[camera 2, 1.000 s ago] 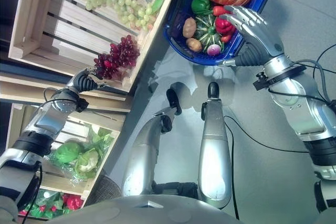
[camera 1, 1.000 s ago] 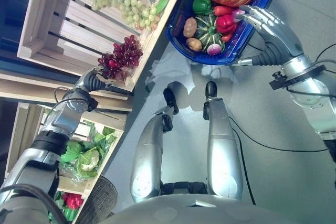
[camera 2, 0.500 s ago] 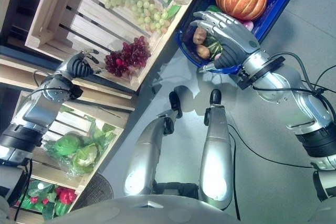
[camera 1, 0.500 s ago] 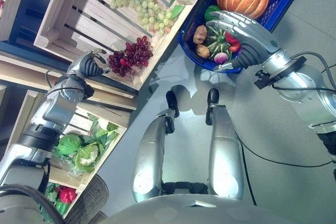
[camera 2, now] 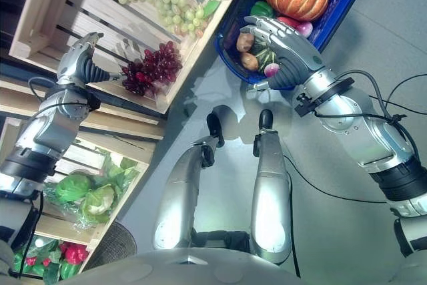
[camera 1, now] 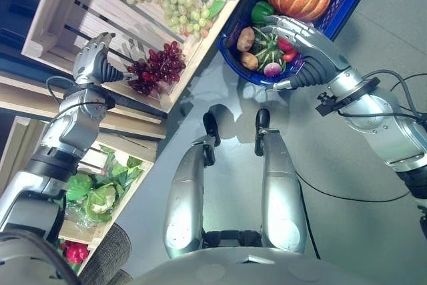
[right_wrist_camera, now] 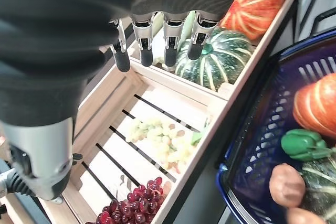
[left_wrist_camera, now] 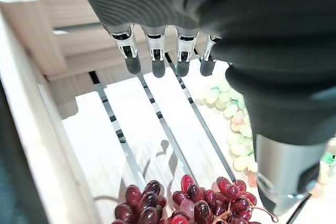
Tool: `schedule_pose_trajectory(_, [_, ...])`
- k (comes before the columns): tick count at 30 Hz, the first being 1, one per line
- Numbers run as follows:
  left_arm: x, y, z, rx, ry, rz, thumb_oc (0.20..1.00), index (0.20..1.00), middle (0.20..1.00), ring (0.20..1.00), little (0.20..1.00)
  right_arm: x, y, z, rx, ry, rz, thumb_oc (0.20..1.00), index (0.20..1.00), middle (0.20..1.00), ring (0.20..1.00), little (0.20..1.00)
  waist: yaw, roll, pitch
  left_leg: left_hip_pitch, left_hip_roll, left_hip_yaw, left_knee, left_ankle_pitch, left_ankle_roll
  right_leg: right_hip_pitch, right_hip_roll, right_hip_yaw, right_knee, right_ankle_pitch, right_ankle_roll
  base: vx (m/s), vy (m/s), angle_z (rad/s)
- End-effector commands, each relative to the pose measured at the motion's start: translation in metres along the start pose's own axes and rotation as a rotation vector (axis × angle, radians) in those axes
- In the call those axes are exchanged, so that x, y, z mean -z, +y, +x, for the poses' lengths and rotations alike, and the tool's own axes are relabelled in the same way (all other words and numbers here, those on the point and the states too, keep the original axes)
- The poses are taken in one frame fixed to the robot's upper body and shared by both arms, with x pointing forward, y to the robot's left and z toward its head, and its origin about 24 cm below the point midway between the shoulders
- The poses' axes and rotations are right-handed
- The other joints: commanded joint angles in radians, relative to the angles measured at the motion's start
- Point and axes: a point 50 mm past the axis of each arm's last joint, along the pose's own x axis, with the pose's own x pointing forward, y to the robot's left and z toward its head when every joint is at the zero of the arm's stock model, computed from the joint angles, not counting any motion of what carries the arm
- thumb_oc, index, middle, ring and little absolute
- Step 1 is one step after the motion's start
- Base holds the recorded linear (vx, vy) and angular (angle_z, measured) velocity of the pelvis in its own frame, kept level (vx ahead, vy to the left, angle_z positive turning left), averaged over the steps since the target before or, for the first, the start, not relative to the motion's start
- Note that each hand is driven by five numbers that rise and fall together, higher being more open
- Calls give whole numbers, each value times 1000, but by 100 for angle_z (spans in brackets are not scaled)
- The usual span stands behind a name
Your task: Pick up fruits and vegetables into the basket
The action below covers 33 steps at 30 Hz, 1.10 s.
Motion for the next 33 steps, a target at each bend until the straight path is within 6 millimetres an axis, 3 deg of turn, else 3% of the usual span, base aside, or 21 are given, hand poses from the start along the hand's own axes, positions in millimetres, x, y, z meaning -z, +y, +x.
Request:
schedule_pose_trajectory(1, [9, 1, 0, -39, 26, 91, 1000, 1000, 1000, 1000, 1000, -23, 1, 7, 71, -130, 84, 1000, 1000, 1000, 1000, 1000, -12, -63, -32, -8, -46, 45, 47, -111, 27, 5, 73, 8, -68, 26, 68, 20, -64, -3])
schedule_pose_trajectory(11, [19, -34, -4, 74, 120, 105, 1000, 1000, 1000, 1000, 1000, -20, 10, 7, 71, -114, 134, 1000, 1000, 1000, 1000, 1000, -31, -62, -32, -41, -37, 56, 55, -109, 21, -38, 81, 20, -52, 27, 69, 12, -29, -5])
schedule_pose_trajectory(17, [40, -53, -8, 133, 267, 124, 1000, 1000, 1000, 1000, 1000, -17, 10, 7, 80, -96, 154, 1000, 1000, 1000, 1000, 1000, -51, -63, -32, -73, -31, 64, 67, -108, 17, -74, 89, 35, -39, 28, 66, 7, -12, -2])
schedule_pose_trajectory(20, [45, -54, -8, 112, 298, 158, 1000, 1000, 1000, 1000, 1000, -15, 9, 7, 83, -85, 161, 1000, 1000, 1000, 1000, 1000, -55, -60, -32, -83, -28, 66, 71, -106, 15, -87, 89, 38, -32, 26, 65, 26, 9, -1])
schedule_pose_trajectory(21, [51, -56, -10, 110, 321, 190, 1000, 1000, 1000, 1000, 1000, -13, 12, 5, 75, -71, 171, 1000, 1000, 1000, 1000, 1000, -58, -58, -32, -66, -28, 57, 83, -135, 7, -71, 91, 45, -17, -4, 71, 70, 35, -4])
schedule_pose_trajectory(26, [72, -59, -15, 67, 457, 204, 1000, 1000, 1000, 1000, 1000, -7, 15, 3, 84, -44, 170, 1000, 1000, 1000, 1000, 1000, -70, -60, -32, -93, -17, 62, 101, -139, 5, -108, 94, 53, 10, -12, 67, 42, 23, -7])
schedule_pose_trajectory(33, [85, -51, -11, 9, 573, 195, 1000, 1000, 1000, 1000, 1000, -3, 15, 7, 104, -33, 173, 1000, 1000, 1000, 1000, 1000, -83, -70, -32, -140, -5, 60, 124, -139, 3, -159, 100, 64, 34, -13, 63, 2, 2, -1])
